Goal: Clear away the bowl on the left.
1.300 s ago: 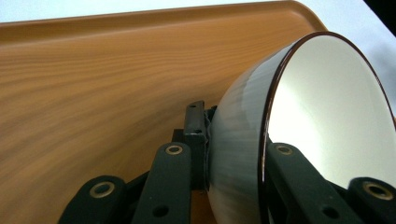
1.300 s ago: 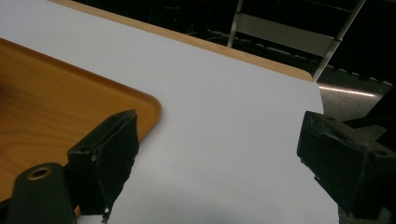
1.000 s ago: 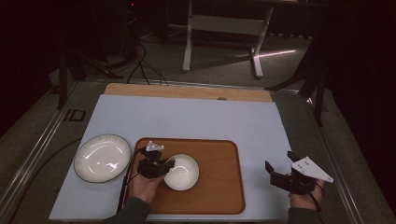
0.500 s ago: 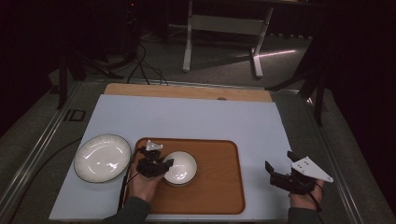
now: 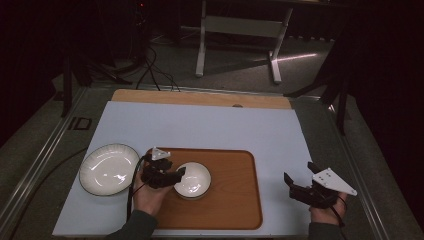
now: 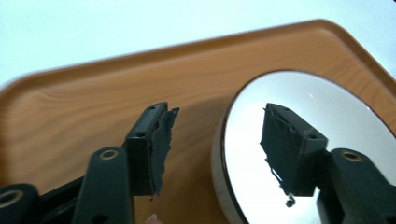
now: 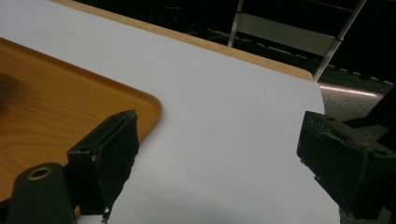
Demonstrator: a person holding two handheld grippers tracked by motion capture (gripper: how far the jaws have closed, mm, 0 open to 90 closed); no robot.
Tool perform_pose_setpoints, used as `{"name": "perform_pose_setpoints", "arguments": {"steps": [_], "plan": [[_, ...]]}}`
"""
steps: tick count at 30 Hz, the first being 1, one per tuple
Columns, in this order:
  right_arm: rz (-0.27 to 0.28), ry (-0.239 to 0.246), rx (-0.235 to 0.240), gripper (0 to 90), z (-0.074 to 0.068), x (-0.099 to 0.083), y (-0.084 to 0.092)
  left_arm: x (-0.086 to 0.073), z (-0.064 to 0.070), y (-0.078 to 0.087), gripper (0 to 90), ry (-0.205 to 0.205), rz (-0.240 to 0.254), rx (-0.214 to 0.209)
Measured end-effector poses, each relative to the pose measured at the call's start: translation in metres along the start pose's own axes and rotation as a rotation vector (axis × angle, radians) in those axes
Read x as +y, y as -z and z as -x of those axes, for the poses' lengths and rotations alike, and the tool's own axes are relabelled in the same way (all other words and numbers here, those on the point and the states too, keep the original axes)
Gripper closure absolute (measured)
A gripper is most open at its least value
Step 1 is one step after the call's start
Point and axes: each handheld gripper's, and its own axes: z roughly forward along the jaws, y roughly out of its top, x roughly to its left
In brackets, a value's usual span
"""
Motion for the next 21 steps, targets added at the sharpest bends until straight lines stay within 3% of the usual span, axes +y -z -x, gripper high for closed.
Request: {"name": "perform_pose_setpoints", "arguments": {"steps": [12,21], "plan": [[-0.001,0.003,0.005,12.3,0.000,0.000,0.000,0.011,-0.008,0.031,37.4,-0.065,0.077,0.084],[-0.005,0.002,0.015,12.3,-0.001,0.000,-0.001,0.014,-0.027,0.056,37.1,-0.084,0.142,0.120]]}}
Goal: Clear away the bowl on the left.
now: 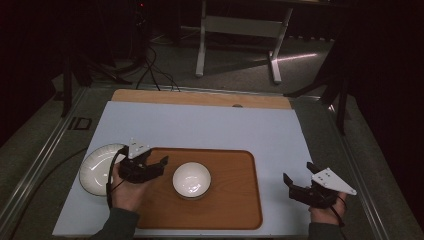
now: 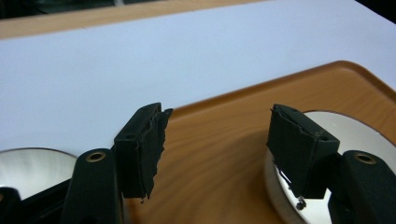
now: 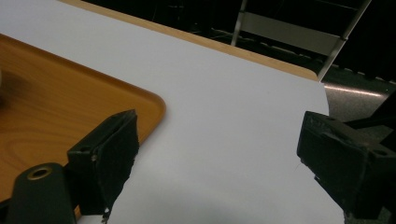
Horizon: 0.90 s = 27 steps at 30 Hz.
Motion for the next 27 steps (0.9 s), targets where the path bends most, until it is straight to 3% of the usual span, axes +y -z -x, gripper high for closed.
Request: {"name": "perform_pose_setpoints", "arguments": {"steps": [8,15,22,27], "plan": [[0.000,-0.004,0.007,12.3,-0.001,0.000,0.000,0.000,-0.029,0.023,36.9,0.034,0.051,0.027],[-0.003,-0.019,0.003,12.3,0.001,-0.002,0.001,-0.008,-0.056,0.039,32.0,0.049,0.091,0.103],[-0.008,-0.037,-0.003,12.4,0.002,-0.004,-0.001,-0.023,-0.077,0.041,29.3,0.079,0.118,0.151],[-0.011,-0.050,-0.011,12.3,0.002,-0.006,-0.002,-0.029,-0.082,0.040,29.0,0.083,0.122,0.167]]}}
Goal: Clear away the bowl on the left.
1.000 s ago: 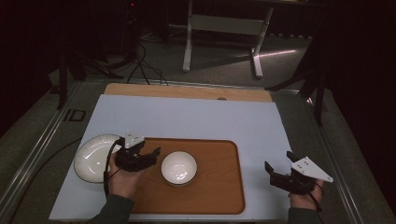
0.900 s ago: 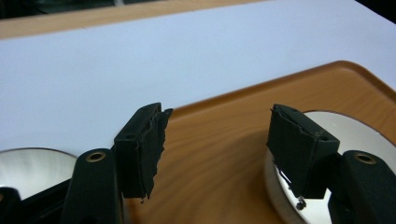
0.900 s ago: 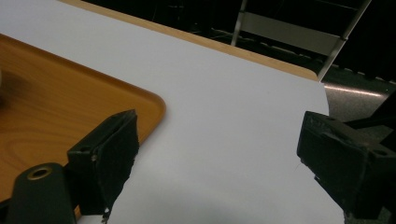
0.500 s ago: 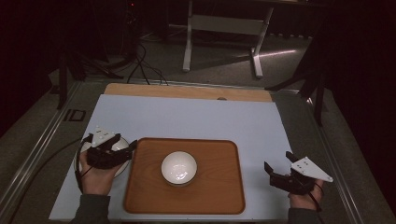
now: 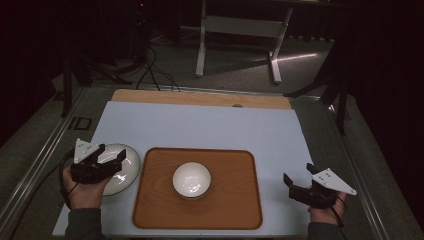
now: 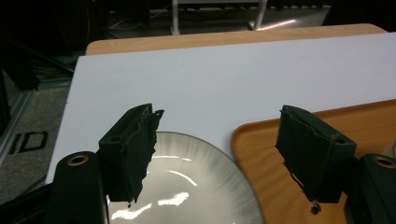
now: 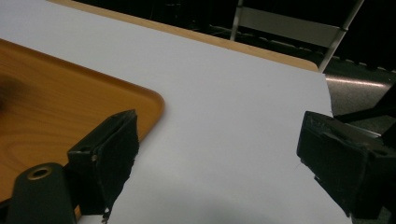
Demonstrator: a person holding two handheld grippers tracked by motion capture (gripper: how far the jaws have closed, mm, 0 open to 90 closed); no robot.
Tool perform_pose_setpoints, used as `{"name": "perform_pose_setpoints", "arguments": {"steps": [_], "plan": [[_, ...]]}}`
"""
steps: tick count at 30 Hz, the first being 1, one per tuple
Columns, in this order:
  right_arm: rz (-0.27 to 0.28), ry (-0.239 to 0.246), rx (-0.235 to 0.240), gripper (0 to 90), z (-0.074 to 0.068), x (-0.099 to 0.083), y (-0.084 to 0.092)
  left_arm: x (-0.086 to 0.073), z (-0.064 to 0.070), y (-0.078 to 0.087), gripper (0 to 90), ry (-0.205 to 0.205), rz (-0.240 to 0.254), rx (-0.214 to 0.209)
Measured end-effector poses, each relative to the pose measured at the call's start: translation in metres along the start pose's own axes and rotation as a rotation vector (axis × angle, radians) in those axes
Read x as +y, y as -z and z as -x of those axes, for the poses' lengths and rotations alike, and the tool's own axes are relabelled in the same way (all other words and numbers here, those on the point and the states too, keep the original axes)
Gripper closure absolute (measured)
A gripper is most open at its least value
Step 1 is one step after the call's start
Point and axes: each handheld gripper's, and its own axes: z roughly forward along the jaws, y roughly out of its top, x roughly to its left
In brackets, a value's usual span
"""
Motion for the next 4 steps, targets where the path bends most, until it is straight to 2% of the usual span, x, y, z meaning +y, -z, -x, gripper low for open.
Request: {"name": "perform_pose_setpoints", "arguments": {"steps": [1,4], "plan": [[0.003,-0.016,-0.011,11.7,0.0021,-0.0014,-0.0008,-0.0053,-0.0021,-0.0019,29.0,-0.007,-0.004,0.018],[-0.008,-0.052,-0.027,10.2,0.0064,-0.0046,-0.0036,-0.0107,-0.0034,-0.0022,29.0,0.007,-0.002,0.026]]}}
